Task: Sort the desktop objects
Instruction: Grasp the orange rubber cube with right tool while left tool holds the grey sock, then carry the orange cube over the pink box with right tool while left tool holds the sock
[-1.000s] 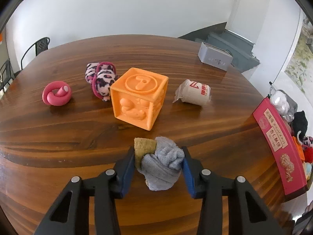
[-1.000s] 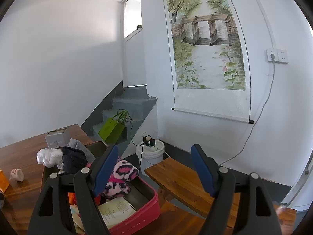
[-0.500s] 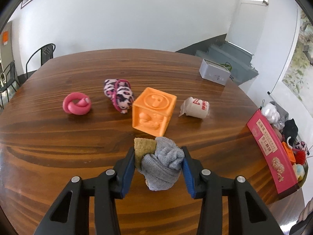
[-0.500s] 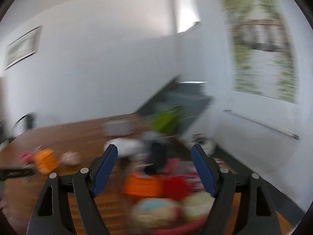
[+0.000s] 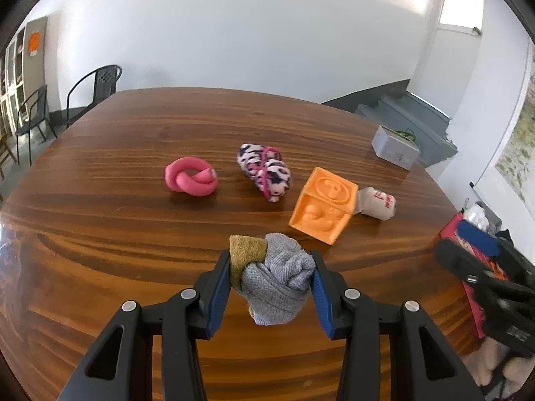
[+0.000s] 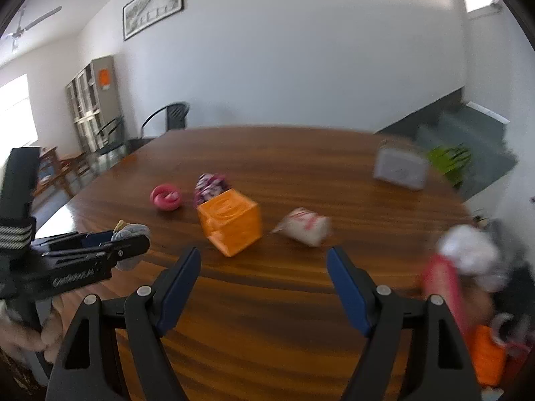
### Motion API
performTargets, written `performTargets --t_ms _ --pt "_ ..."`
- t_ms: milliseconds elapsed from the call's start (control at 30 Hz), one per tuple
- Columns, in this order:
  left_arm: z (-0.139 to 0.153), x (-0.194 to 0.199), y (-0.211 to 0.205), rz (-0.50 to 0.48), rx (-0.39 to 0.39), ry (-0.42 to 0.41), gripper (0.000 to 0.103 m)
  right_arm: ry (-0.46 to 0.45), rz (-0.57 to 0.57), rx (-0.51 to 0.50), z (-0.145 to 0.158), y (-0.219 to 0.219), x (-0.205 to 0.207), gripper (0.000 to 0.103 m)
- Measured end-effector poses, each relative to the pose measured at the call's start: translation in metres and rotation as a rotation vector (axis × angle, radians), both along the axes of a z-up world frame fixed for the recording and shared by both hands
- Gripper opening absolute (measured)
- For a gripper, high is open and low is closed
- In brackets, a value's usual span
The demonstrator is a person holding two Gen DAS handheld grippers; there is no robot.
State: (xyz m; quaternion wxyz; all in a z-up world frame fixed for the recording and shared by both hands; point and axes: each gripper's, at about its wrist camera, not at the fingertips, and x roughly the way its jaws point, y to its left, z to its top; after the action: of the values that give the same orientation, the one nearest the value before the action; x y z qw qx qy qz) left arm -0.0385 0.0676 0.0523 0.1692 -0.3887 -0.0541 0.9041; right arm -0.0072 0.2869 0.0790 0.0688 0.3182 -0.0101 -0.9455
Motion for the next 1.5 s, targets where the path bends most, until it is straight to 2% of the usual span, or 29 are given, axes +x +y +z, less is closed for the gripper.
performTargets --t_ms 133,400,633,800,867,1000,1133,1233,1267,1500 --pt "-0.001 -0.002 -0.005 0.008 0.007 -0.009 0.046 -0.051 0.048 0.001 -0.017 -0.016 -0.028 0.081" --pt "-0.005 -0.003 0.0 -0.008 -0.003 -0.027 0.046 -0.086 0.098 0.096 -0.042 -0.039 -0.076 0.081" --pt "-0.011 -0.007 0.0 -0.005 -0.007 -0.047 0.046 -0.133 0.126 0.054 -0.051 -0.028 -0.109 0.081" --pt "-0.014 -0.008 0.002 -0.009 -0.014 -0.058 0.046 -0.138 0.162 0.074 -0.057 -0.036 -0.115 0.081" --pt "-0.015 -0.008 0.003 -0.009 -0.016 -0.061 0.046 -0.15 0.182 0.05 -0.059 -0.037 -0.115 0.066" --pt "-0.015 -0.008 0.003 -0.007 -0.013 -0.065 0.046 -0.146 0.171 0.057 -0.059 -0.038 -0.109 0.064" --pt "-0.012 -0.007 0.003 -0.012 -0.008 -0.057 0.046 -0.146 0.149 0.022 -0.056 -0.035 -0.098 0.064" --pt "-0.011 -0.005 0.005 -0.019 -0.008 -0.052 0.046 -0.127 0.131 0.004 -0.045 -0.03 -0.083 0.062" --pt "-0.011 -0.004 0.006 -0.023 -0.009 -0.052 0.046 -0.12 0.121 -0.004 -0.04 -0.028 -0.079 0.056" --pt "-0.012 0.001 0.018 -0.05 -0.023 -0.045 0.046 -0.075 0.023 -0.074 -0.005 0.011 -0.036 0.055"
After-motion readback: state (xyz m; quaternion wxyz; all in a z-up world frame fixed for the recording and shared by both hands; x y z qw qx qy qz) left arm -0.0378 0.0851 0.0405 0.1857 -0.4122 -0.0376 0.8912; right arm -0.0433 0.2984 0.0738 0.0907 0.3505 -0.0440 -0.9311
